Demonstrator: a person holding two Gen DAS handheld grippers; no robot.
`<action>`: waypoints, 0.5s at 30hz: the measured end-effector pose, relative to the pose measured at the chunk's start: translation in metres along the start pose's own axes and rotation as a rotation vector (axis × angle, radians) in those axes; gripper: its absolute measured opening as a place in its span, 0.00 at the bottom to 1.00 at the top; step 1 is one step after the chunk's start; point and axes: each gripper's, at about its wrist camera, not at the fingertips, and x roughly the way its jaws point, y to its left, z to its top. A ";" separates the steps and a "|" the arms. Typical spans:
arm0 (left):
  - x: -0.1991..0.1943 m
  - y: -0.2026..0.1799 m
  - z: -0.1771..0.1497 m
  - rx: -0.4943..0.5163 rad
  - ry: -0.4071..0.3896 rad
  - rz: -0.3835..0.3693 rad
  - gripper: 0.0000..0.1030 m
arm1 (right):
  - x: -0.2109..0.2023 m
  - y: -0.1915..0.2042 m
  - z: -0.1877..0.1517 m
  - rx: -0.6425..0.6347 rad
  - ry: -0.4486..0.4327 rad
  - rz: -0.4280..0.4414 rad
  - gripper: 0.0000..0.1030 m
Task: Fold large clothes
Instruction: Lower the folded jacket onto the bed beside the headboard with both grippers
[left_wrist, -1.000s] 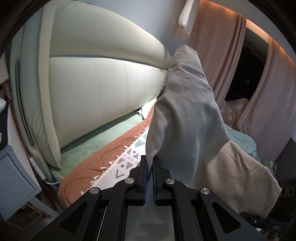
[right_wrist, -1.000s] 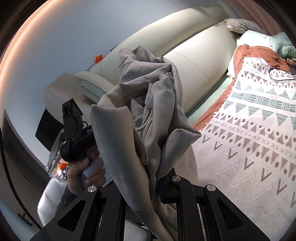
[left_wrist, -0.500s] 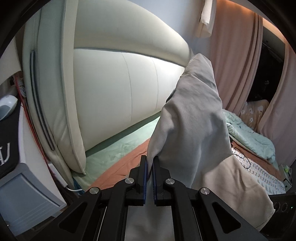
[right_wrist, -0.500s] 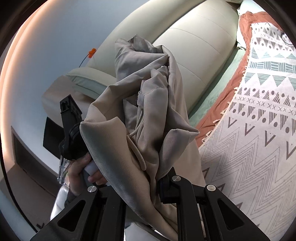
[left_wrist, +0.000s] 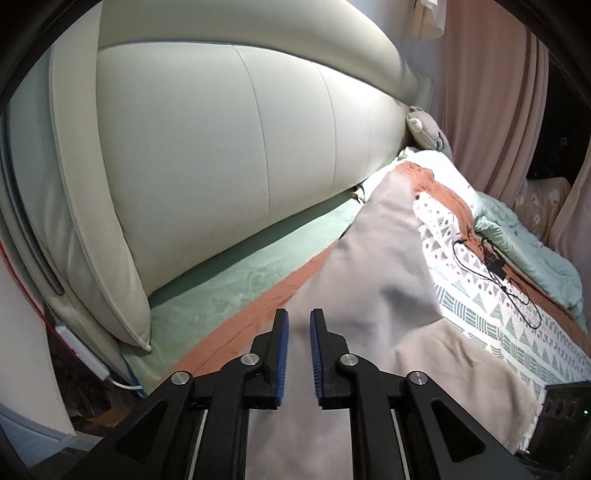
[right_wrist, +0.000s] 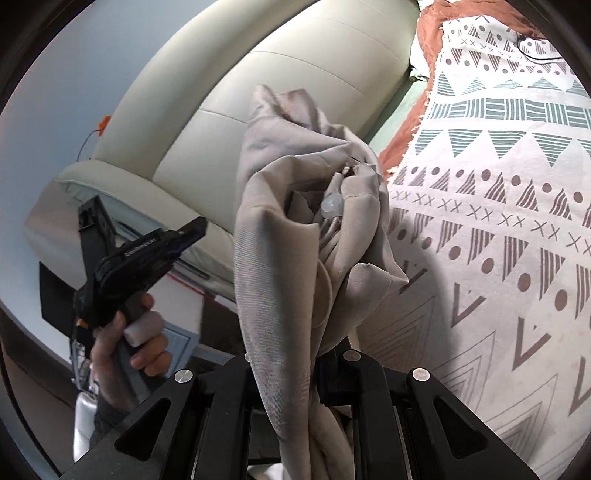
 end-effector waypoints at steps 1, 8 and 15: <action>-0.003 0.002 -0.009 -0.002 0.010 -0.010 0.32 | 0.004 -0.007 0.001 0.000 0.009 -0.025 0.12; -0.030 0.049 -0.093 -0.043 0.019 0.015 0.54 | 0.019 -0.078 0.002 0.095 0.051 -0.154 0.12; -0.051 0.090 -0.166 -0.187 0.029 0.018 0.54 | 0.022 -0.076 0.001 0.063 0.066 -0.208 0.12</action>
